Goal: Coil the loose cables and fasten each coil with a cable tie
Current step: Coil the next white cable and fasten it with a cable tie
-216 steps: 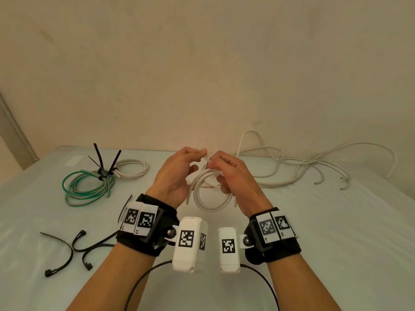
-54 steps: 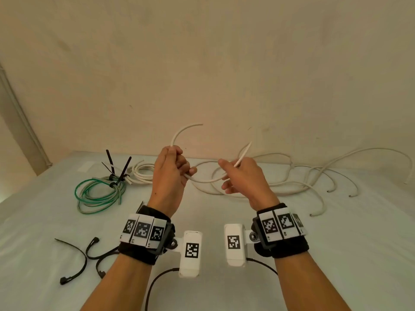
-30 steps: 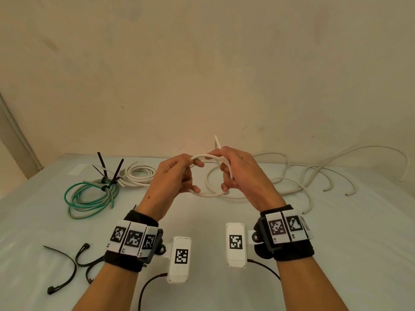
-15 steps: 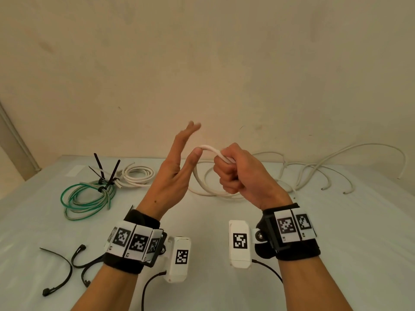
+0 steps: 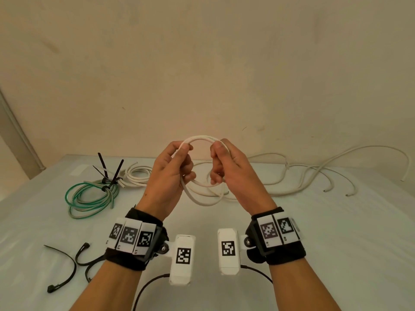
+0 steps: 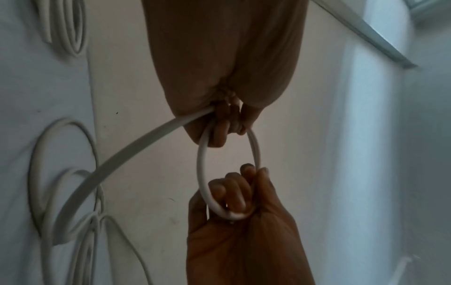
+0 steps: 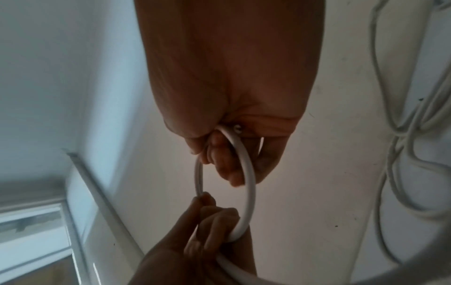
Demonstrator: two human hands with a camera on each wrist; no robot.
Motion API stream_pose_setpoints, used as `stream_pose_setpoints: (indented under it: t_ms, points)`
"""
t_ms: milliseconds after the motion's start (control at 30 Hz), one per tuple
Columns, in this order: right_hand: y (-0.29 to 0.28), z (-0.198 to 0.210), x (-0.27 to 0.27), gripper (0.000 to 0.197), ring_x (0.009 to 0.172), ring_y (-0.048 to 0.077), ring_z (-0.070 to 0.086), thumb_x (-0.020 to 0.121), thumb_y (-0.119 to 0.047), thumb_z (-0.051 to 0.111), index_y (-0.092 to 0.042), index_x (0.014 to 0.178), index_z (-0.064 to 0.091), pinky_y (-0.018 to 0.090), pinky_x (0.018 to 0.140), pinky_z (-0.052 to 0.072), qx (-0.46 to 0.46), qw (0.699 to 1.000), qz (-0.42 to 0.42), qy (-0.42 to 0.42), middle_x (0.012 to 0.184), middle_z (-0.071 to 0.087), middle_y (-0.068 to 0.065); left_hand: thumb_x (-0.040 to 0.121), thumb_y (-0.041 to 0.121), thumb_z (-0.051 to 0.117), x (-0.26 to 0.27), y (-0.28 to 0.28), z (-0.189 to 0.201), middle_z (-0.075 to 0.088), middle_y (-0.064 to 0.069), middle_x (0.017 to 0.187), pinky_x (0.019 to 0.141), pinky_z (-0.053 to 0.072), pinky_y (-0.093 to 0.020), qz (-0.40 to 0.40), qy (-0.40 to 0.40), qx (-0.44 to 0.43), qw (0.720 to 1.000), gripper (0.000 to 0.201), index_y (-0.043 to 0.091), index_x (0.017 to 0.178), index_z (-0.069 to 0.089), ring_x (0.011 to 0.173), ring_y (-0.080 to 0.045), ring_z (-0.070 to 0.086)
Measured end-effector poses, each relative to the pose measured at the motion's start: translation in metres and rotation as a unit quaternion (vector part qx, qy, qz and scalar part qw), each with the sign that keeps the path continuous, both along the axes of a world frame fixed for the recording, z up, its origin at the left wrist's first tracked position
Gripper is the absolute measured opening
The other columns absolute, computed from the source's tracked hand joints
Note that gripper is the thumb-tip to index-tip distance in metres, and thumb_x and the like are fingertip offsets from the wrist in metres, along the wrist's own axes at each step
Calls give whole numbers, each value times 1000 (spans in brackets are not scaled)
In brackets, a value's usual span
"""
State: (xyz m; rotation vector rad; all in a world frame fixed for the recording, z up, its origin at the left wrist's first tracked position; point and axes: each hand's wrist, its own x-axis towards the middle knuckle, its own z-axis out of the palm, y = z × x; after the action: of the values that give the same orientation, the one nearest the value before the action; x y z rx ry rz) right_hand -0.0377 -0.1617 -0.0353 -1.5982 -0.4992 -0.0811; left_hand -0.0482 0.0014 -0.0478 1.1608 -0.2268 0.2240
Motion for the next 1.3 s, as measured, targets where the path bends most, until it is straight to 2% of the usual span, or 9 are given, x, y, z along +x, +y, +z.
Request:
stream_pose_setpoints:
  t_ms: [200,333,467,600,733,867,1033,1200,1300]
  points:
    - [5,-7,0,44,76,13,57,110,-51,36,-13,99,54,43,88,51,-118,992,-48,-20,70,52,-11,106,28,55,-2,7,6,35,3,69,53,32,-21,49,-19,33,998,19,16,91,59,57,-11,28]
    - [5,-1,-1,44,76,22,60,109,-53,38,-18,84,47,52,101,52,19,996,27,83,67,48,-3,107,28,54,-4,9,8,32,4,66,48,30,-20,46,-23,71,996,24,17,85,55,54,-12,24]
    - [-1,5,-2,36,58,18,43,112,-38,42,-10,93,55,38,75,51,125,976,84,160,65,38,1,106,32,54,-3,12,7,29,2,66,47,27,-22,53,-13,144,988,30,18,80,50,55,-14,21]
    - [1,7,-2,35,52,11,19,112,-33,41,-15,84,51,25,50,31,227,949,71,205,64,21,-4,102,30,60,-3,8,5,23,0,69,50,30,-21,-13,23,95,995,36,20,73,42,59,-16,20]
    - [5,6,0,38,51,10,20,111,-38,44,-19,78,45,23,47,33,306,925,17,225,62,23,-5,101,29,63,-3,0,5,33,0,70,77,50,-35,-66,59,11,996,26,15,81,52,62,-15,41]
    - [15,-4,-1,23,58,15,50,106,-31,59,-11,96,56,43,78,65,159,956,-8,245,66,42,1,96,8,65,1,-5,1,41,3,64,74,47,-32,83,20,33,996,17,12,81,57,60,-12,41]
    - [27,-13,-3,35,100,31,73,106,-43,56,-14,125,52,56,87,62,-20,937,-44,345,114,63,12,91,0,62,5,-1,-11,43,2,62,70,39,-32,186,23,23,982,20,10,74,57,62,-14,38]
    - [24,-14,0,34,96,39,75,107,-40,54,-12,126,48,60,94,58,5,929,-5,371,122,60,19,92,-1,61,3,-4,-9,45,-1,65,74,43,-31,171,34,-21,985,20,8,75,60,61,-14,40]
    - [21,-14,8,25,93,32,68,108,-29,55,-8,121,55,57,103,54,96,940,-41,325,107,56,11,95,1,60,0,-11,-3,37,-1,62,75,51,-32,73,80,-101,989,29,12,70,55,55,-12,37]
